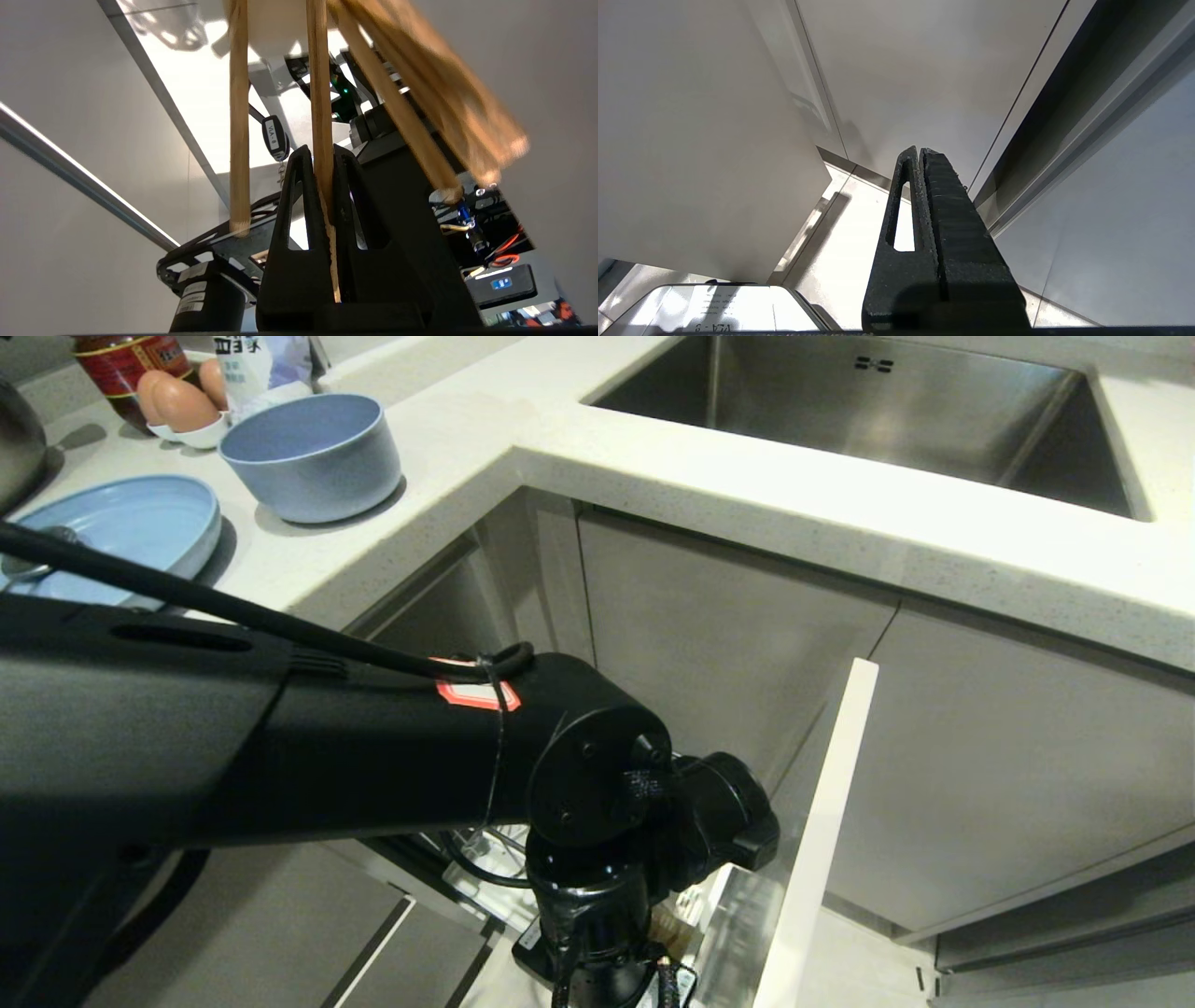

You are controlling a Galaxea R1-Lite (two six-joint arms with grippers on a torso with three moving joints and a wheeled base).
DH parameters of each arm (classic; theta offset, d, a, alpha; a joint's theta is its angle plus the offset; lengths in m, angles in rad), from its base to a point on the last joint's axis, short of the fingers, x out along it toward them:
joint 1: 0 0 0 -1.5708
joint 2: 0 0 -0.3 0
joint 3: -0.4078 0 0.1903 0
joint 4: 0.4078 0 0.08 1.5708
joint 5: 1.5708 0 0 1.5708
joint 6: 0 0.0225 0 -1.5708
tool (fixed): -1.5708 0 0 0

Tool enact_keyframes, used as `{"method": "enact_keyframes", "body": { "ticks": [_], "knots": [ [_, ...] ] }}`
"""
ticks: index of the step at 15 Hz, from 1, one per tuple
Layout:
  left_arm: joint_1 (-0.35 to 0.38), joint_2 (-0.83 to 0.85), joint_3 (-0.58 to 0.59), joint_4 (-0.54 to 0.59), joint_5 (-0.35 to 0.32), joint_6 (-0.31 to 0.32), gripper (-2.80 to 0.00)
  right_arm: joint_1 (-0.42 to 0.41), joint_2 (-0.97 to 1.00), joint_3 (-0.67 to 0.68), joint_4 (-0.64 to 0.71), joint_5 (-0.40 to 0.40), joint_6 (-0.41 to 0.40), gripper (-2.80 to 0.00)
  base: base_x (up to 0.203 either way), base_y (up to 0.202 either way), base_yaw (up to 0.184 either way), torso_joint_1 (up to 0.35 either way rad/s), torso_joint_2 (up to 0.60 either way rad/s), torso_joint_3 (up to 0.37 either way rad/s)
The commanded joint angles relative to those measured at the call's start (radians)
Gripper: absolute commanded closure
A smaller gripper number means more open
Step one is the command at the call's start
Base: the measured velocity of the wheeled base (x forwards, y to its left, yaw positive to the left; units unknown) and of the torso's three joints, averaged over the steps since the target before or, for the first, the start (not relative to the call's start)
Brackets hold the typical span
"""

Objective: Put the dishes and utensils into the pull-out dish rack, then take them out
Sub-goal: Pick up the chopsticks and place it in the cupboard

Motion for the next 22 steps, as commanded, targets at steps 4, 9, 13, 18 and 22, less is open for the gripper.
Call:
{"method": "enact_keyframes", "body": {
  "ticks": [4, 9, 13, 18, 22],
  "knots": [
    [0.025, 0.060, -0.022, 0.006, -0.006, 0.014, 0.00, 0.000, 0.000, 0.000, 0.000, 0.001, 0.000, 0.00, 0.000, 0.000, 0.000, 0.000, 0.00, 0.000],
    [0.031, 0.077, -0.035, 0.006, -0.018, 0.016, 0.00, 0.000, 0.000, 0.000, 0.000, 0.001, 0.000, 0.00, 0.000, 0.000, 0.000, 0.000, 0.00, 0.000],
    [0.031, 0.072, -0.035, 0.006, -0.018, 0.016, 0.00, 0.000, 0.000, 0.000, 0.000, 0.001, 0.000, 0.00, 0.000, 0.000, 0.000, 0.000, 0.00, 0.000],
    [0.029, 0.057, -0.035, 0.007, -0.018, 0.014, -2.80, 0.000, 0.000, 0.000, 0.000, 0.001, 0.000, 0.00, 0.000, 0.000, 0.000, 0.000, 0.00, 0.000],
    [0.024, 0.014, -0.035, 0.010, -0.020, 0.013, -2.80, 0.000, 0.000, 0.000, 0.000, 0.001, 0.000, 0.00, 0.000, 0.000, 0.000, 0.000, 0.00, 0.000]
  ]
}}
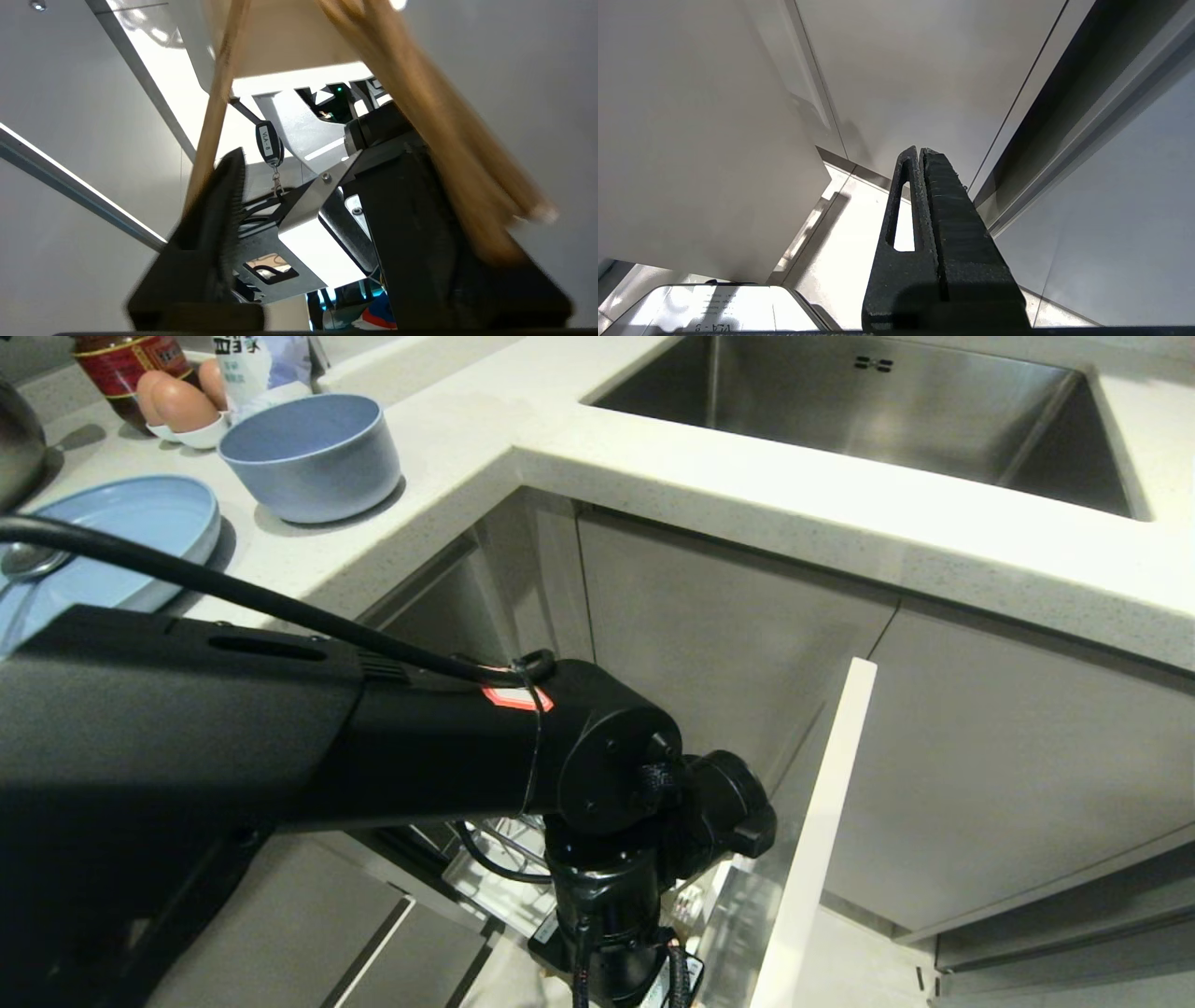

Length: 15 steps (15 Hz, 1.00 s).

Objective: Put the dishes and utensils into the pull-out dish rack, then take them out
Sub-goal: Pick up the chopsticks and place it in the cupboard, then pick up the spoon and place it in the cupboard

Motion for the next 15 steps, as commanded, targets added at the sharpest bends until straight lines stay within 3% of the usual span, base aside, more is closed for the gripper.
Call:
{"method": "enact_keyframes", "body": {
  "ticks": [1, 11, 12, 15],
  "knots": [
    [-0.006, -0.041, 0.002, 0.010, 0.002, -0.004, -2.80, 0.000, 0.000, 0.000, 0.000, 0.001, 0.000, 0.00, 0.000, 0.000, 0.000, 0.000, 0.00, 0.000],
    [-0.043, -0.272, 0.016, 0.024, 0.012, -0.013, -2.80, 0.000, 0.000, 0.000, 0.000, 0.000, 0.000, 0.00, 0.000, 0.000, 0.000, 0.000, 0.00, 0.000],
    [-0.043, -0.305, 0.018, 0.034, 0.028, -0.012, 0.00, 0.000, 0.000, 0.000, 0.000, 0.000, 0.000, 0.00, 0.000, 0.000, 0.000, 0.000, 0.00, 0.000],
    [-0.041, -0.404, 0.017, 0.045, 0.113, -0.013, 0.00, 0.000, 0.000, 0.000, 0.000, 0.001, 0.000, 0.00, 0.000, 0.000, 0.000, 0.000, 0.00, 0.000]
  ]
}}
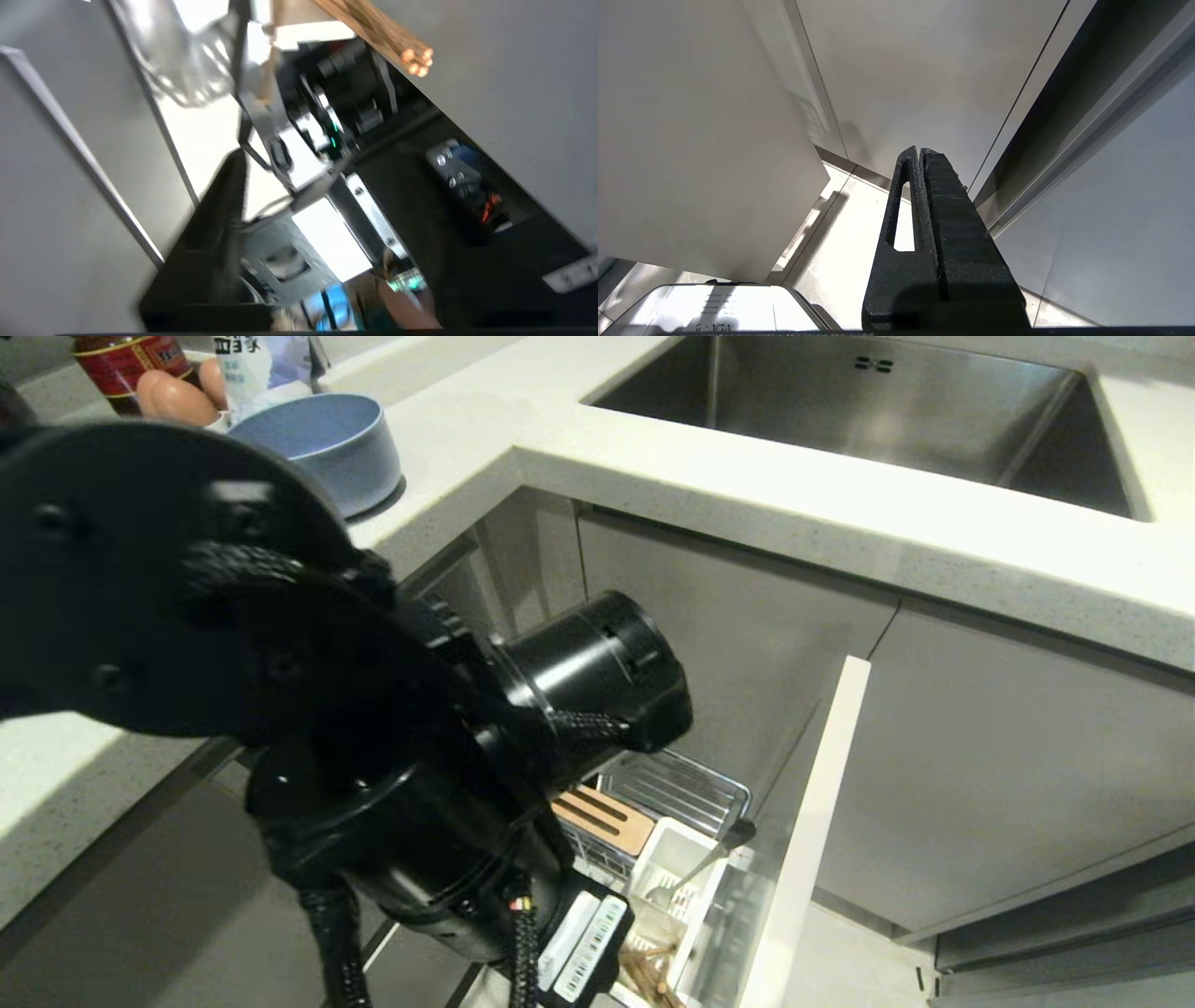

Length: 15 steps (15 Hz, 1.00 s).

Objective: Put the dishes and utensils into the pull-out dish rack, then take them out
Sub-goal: Pick up the spoon and place it in the cupboard

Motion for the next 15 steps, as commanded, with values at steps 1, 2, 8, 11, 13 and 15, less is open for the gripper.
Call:
{"method": "enact_keyframes", "body": {
  "ticks": [1, 2, 8, 11, 13, 15],
  "knots": [
    [0.003, -0.103, -0.003, 0.006, 0.030, -0.003, 0.00, 0.000, 0.000, 0.000, 0.000, 0.001, 0.000, 0.00, 0.000, 0.000, 0.000, 0.000, 0.00, 0.000],
    [0.005, -0.143, -0.008, 0.006, 0.051, -0.004, 0.00, 0.000, 0.000, 0.000, 0.000, 0.001, 0.000, 0.00, 0.000, 0.000, 0.000, 0.000, 0.00, 0.000],
    [0.091, -0.365, -0.099, -0.063, 0.237, -0.038, 0.00, 0.000, 0.000, 0.000, 0.000, 0.000, 0.000, 0.00, 0.000, 0.000, 0.000, 0.000, 0.00, 0.000],
    [0.225, -0.447, -0.108, -0.201, 0.262, -0.024, 0.00, 0.000, 0.000, 0.000, 0.000, 0.001, 0.000, 0.00, 0.000, 0.000, 0.000, 0.000, 0.00, 0.000],
    [0.399, -0.501, -0.110, -0.289, 0.258, 0.028, 0.00, 0.000, 0.000, 0.000, 0.000, 0.001, 0.000, 0.00, 0.000, 0.000, 0.000, 0.000, 0.00, 0.000],
    [0.566, -0.547, -0.111, -0.339, 0.251, 0.083, 0.00, 0.000, 0.000, 0.000, 0.000, 0.000, 0.000, 0.00, 0.000, 0.000, 0.000, 0.000, 0.00, 0.000]
  ]
}}
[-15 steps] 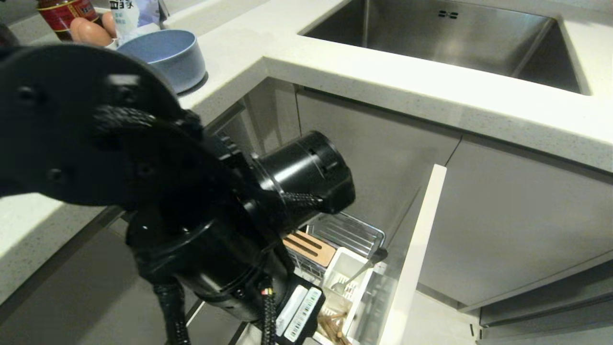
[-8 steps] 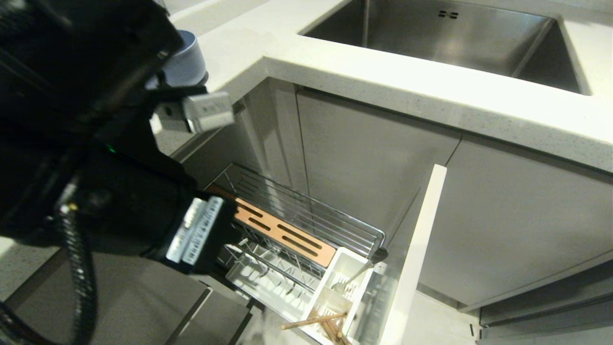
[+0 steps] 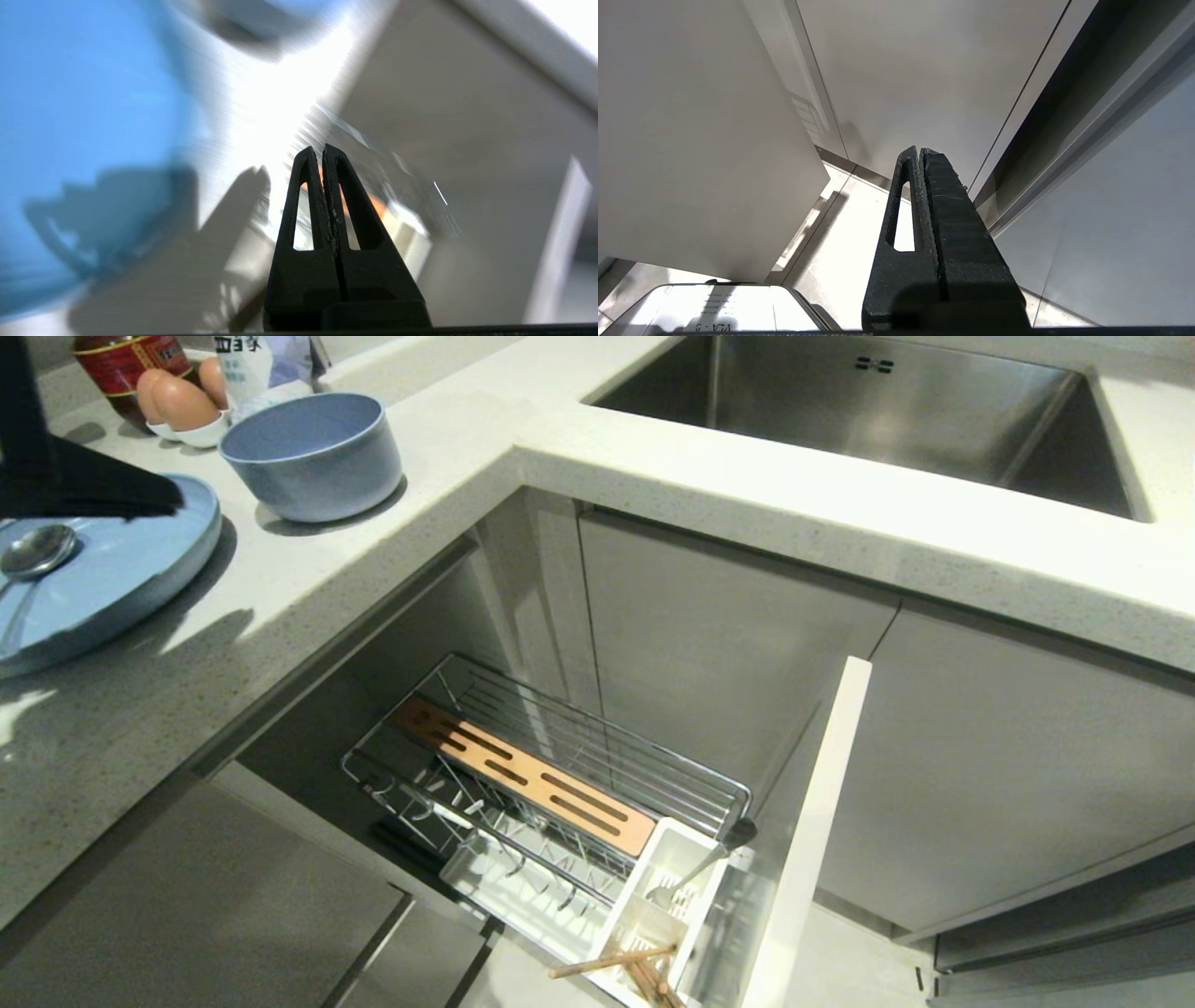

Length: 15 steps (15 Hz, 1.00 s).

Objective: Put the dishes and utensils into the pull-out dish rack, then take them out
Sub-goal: Pick up the spoon and place it in the cupboard

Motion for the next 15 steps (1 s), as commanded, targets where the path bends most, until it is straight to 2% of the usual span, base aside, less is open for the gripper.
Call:
{"method": "enact_keyframes", "body": {
  "ticks": [1, 3, 5, 6, 7, 9, 15],
  "knots": [
    [0.161, -0.070, -0.001, -0.017, 0.002, 0.036, 0.00, 0.000, 0.000, 0.000, 0.000, 0.000, 0.000, 0.00, 0.000, 0.000, 0.000, 0.000, 0.00, 0.000],
    [0.312, -0.096, -0.001, -0.008, 0.002, 0.071, 0.00, 0.000, 0.000, 0.000, 0.000, -0.001, 0.000, 0.00, 0.000, 0.000, 0.000, 0.000, 0.00, 0.000],
    [0.446, -0.104, -0.012, 0.047, 0.001, 0.093, 0.00, 0.000, 0.000, 0.000, 0.000, 0.000, 0.000, 0.00, 0.000, 0.000, 0.000, 0.000, 0.00, 0.000],
    [0.502, -0.097, -0.031, 0.113, -0.006, 0.098, -2.80, 0.000, 0.000, 0.000, 0.000, 0.000, 0.000, 0.00, 0.000, 0.000, 0.000, 0.000, 0.00, 0.000],
    [0.527, -0.081, -0.055, 0.170, -0.028, 0.101, -2.80, 0.000, 0.000, 0.000, 0.000, 0.000, 0.000, 0.00, 0.000, 0.000, 0.000, 0.000, 0.00, 0.000],
    [0.560, -0.058, -0.079, 0.208, -0.086, 0.101, -2.80, 0.000, 0.000, 0.000, 0.000, 0.000, 0.000, 0.00, 0.000, 0.000, 0.000, 0.000, 0.00, 0.000],
    [0.576, 0.034, -0.084, 0.222, -0.107, 0.093, -2.80, 0.000, 0.000, 0.000, 0.000, 0.000, 0.000, 0.00, 0.000, 0.000, 0.000, 0.000, 0.00, 0.000]
  ]
}}
